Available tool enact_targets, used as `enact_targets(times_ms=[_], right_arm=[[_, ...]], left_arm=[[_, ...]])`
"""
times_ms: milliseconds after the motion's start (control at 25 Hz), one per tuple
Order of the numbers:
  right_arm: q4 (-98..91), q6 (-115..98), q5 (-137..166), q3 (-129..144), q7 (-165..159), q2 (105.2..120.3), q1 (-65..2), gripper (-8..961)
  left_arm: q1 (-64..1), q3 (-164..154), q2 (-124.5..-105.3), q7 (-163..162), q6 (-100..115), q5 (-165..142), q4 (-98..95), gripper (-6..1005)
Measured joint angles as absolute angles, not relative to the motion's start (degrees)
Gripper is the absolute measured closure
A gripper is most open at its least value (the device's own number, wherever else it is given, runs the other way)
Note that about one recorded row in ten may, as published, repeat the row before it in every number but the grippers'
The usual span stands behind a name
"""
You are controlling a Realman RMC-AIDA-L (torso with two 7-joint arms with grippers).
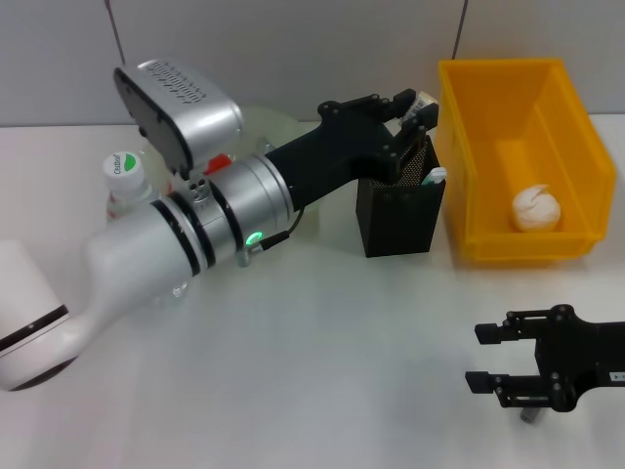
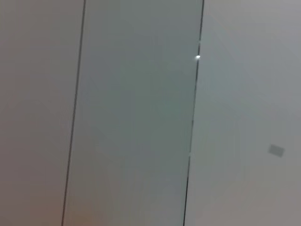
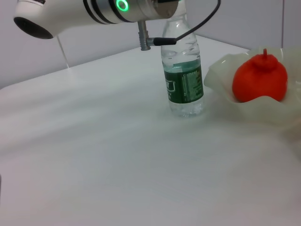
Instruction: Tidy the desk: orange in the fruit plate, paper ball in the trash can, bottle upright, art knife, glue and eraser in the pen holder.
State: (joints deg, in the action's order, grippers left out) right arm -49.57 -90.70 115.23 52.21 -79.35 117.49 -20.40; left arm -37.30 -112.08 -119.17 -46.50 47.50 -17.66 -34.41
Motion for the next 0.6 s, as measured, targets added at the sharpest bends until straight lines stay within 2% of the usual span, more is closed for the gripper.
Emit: enact_targets(times_ms=[600], right_arm=[[-49.57,-90.70,115.23,52.78,-80.04,118.20,-22.65,320]], left_arm=[[-38.56,-114.61,-119.17,-42.28,42.95,-10.92,-35.01,708]])
